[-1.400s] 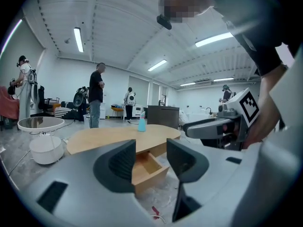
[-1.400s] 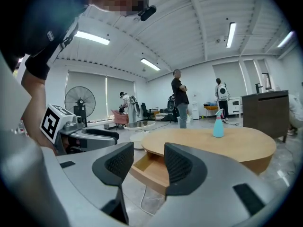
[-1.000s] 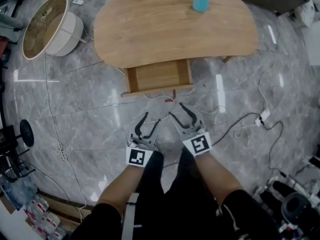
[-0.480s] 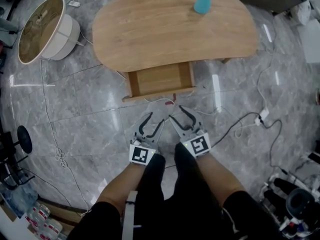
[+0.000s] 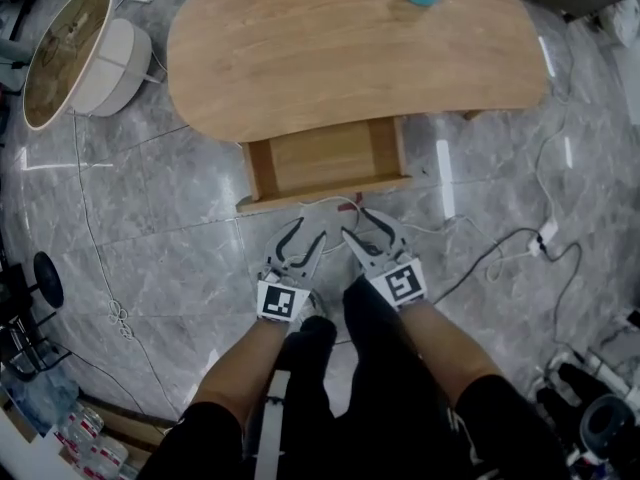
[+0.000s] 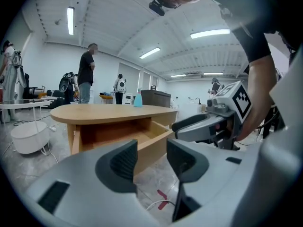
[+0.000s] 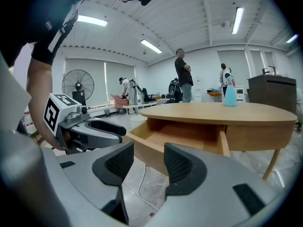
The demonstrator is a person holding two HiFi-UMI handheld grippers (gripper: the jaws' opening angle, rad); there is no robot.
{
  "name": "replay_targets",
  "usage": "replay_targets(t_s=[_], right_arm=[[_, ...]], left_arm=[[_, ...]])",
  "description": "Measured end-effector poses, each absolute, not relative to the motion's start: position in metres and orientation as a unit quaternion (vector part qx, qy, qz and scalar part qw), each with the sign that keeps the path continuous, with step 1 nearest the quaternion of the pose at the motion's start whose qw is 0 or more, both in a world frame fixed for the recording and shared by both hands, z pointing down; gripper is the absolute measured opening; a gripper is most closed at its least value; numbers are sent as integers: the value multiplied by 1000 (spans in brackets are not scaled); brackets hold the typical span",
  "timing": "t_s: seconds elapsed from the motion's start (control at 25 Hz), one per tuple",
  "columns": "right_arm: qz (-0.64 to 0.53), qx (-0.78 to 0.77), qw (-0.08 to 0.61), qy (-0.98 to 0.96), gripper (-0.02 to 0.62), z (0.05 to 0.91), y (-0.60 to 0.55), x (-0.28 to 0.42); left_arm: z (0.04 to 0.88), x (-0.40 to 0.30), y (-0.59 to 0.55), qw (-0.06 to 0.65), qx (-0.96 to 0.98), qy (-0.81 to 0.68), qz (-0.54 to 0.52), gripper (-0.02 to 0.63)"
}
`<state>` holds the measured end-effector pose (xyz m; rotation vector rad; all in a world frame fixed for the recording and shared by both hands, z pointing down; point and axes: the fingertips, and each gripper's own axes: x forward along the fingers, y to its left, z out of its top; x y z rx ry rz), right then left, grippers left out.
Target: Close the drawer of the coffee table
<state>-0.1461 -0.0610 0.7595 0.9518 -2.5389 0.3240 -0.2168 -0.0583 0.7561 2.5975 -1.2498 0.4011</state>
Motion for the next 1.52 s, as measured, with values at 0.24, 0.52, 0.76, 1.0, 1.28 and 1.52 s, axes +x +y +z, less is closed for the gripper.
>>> replay_targets(t_s=[0.24,0.52,0.76,1.0,1.28,1.52], right_arm=[[114,317,219,-916,199,809,-73,-151],[121,317,217,-915,199,837,-86,-148],[120,323,224,-912,193,849,-92,-151],[124,330,211,-912,178,848,-103,-146],[138,349,168,-912,179,829,-122,-145],[117,348,139,-920,179,811,-141,-154]], left_arm=[[802,-210,-76,103,890,-422,141,184],[821,-209,-89,94,892,-420,135,184],[830,-205,-93,92,894,-417,136,178],[827,-203,-101,75,898,-410,141,130],[815,-204,-118,81,891,-429,121,130],[808,-207,-141,86,882,-452,100,130]])
